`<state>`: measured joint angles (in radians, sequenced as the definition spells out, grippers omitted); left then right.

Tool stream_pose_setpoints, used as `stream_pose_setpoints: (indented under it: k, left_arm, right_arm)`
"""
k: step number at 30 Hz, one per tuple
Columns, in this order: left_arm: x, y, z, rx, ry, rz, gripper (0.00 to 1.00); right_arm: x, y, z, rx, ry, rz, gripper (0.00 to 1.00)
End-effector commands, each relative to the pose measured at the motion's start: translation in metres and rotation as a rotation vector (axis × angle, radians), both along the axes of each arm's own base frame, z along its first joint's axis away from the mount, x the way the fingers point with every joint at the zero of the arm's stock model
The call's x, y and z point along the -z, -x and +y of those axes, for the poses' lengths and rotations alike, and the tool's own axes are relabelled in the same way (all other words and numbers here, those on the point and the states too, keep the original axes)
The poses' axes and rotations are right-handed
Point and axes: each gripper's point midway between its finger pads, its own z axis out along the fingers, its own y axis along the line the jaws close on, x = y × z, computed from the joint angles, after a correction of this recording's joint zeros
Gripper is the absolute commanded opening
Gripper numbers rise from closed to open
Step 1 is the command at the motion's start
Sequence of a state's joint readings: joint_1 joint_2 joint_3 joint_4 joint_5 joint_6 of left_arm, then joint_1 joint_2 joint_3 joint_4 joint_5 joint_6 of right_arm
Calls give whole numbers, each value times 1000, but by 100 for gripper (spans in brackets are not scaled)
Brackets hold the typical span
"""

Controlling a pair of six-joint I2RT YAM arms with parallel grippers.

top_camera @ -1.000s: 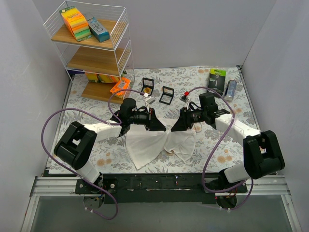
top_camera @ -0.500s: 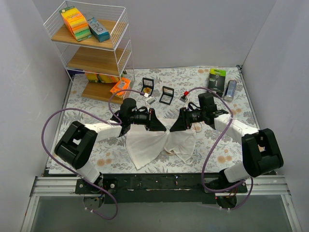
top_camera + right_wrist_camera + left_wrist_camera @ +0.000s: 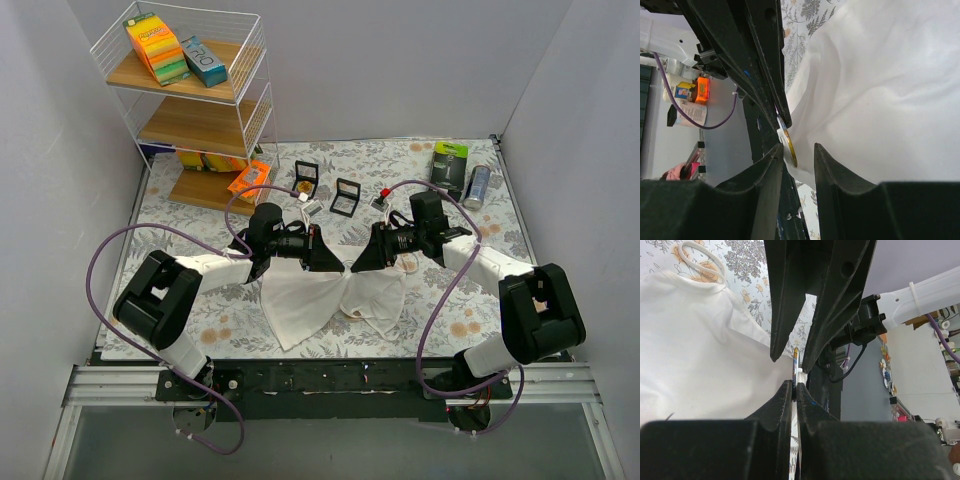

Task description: Remove the brooch from the garment

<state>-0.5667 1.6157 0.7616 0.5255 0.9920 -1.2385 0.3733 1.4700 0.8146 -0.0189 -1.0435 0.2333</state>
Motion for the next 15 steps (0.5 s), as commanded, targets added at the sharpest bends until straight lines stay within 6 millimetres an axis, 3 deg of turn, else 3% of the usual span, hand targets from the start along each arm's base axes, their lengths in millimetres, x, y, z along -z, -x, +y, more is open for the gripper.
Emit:
stream_pose_setpoints:
  k: [1,15]
  left_arm:
    - [-7,0,-3,29,23,-21,0]
    - [-8,-1,-5,33,31,0,0]
  right_arm:
    - [-6,-4,3,-13,-27,-29,39]
    - [-3,-3,4,-22,-25,-28,40]
